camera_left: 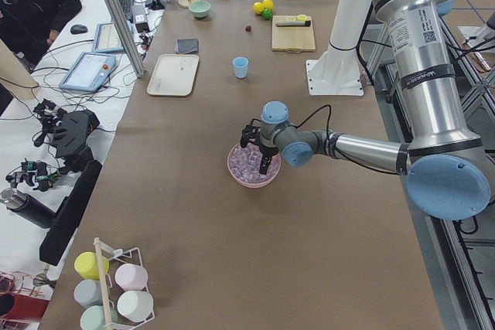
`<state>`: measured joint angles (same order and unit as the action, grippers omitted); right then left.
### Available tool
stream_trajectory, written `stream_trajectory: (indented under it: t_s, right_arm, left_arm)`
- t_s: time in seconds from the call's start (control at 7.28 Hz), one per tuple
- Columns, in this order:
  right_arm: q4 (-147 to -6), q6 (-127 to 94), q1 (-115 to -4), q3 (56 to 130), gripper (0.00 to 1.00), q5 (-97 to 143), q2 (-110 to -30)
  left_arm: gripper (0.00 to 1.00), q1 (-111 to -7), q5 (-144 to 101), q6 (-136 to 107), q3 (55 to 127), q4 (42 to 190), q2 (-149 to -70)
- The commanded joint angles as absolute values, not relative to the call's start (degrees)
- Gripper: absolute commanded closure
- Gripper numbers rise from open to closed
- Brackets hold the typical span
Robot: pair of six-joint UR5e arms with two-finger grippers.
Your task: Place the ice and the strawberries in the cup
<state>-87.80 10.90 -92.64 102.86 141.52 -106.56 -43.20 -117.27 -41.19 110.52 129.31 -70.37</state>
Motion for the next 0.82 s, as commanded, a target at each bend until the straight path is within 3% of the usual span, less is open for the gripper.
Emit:
stream_trajectory:
  t_s: [0.0,0.69]
  right_arm:
    - [-87.9,10.9,-92.6,103.3,0.0,141.6,-106.9]
    - [-87.9,10.9,-92.8,103.4,0.0,141.6,-107.1]
  left_arm:
    - [0.26,-43.4,-117.4,-40.5,110.7,130.1,-69.0]
    - [0.29,-42.6,-117.3,-41.1,110.7,130.1,-69.3]
